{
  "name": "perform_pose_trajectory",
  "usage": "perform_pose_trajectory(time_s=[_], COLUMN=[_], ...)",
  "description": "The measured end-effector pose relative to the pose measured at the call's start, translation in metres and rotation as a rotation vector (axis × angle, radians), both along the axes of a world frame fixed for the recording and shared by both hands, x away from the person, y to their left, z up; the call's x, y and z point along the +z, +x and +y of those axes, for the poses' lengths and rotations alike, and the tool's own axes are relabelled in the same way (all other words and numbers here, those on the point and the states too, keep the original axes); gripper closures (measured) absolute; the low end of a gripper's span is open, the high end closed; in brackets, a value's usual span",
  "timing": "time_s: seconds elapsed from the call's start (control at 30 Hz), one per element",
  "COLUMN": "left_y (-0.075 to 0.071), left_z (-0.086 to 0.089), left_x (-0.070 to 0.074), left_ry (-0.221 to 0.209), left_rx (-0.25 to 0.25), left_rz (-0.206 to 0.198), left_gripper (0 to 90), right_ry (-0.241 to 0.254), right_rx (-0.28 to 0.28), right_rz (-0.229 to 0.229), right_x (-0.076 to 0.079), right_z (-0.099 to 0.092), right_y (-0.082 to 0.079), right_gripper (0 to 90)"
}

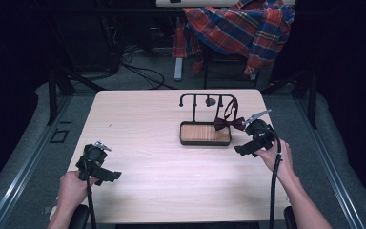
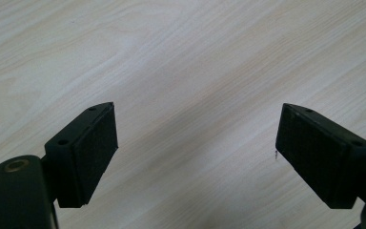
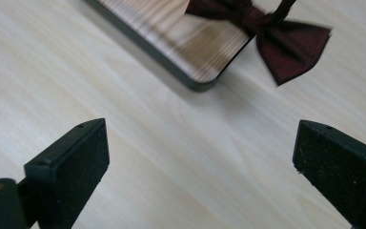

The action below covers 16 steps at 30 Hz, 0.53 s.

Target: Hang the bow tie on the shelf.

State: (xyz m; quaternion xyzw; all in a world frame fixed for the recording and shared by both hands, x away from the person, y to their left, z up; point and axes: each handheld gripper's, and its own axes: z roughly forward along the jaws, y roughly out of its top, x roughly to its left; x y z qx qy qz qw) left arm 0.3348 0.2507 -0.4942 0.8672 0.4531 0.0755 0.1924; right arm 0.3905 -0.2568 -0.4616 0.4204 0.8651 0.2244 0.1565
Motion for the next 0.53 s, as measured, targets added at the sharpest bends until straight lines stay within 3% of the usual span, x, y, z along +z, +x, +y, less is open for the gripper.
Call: perform_pose_trajectory(time_s=[0.17,0.3,0.4,0.53], left_y=[0.0,0.0,0.0,0.0], left_z=[0.0,-0.001,-0.001,-0.001], left_x=[0.0,0.0,0.0,0.0], left_ry=[0.001,0.002,0.007,0.005], left_rx=[0.0,0.0,-0.002,-0.001], left_rz=[0.002,0.002,0.003,0.005], left_gripper=[14.3,14.4,14.3,14.4], right_ry=[-0.026,-0.073,-0.126,-0.132], right_rx=[0.03,0.053,0.091,0.108], right_rz=[0.041,0.071,0.106,0.102], right_x=[-0.009,-0.019,-0.027,-0.031], right_z=[0.002,0.005,0.008,0.007], right_y=[-0.013,-0.023,-0.023,-0.02], right_gripper=[2.2,1.5,1.5,2.8])
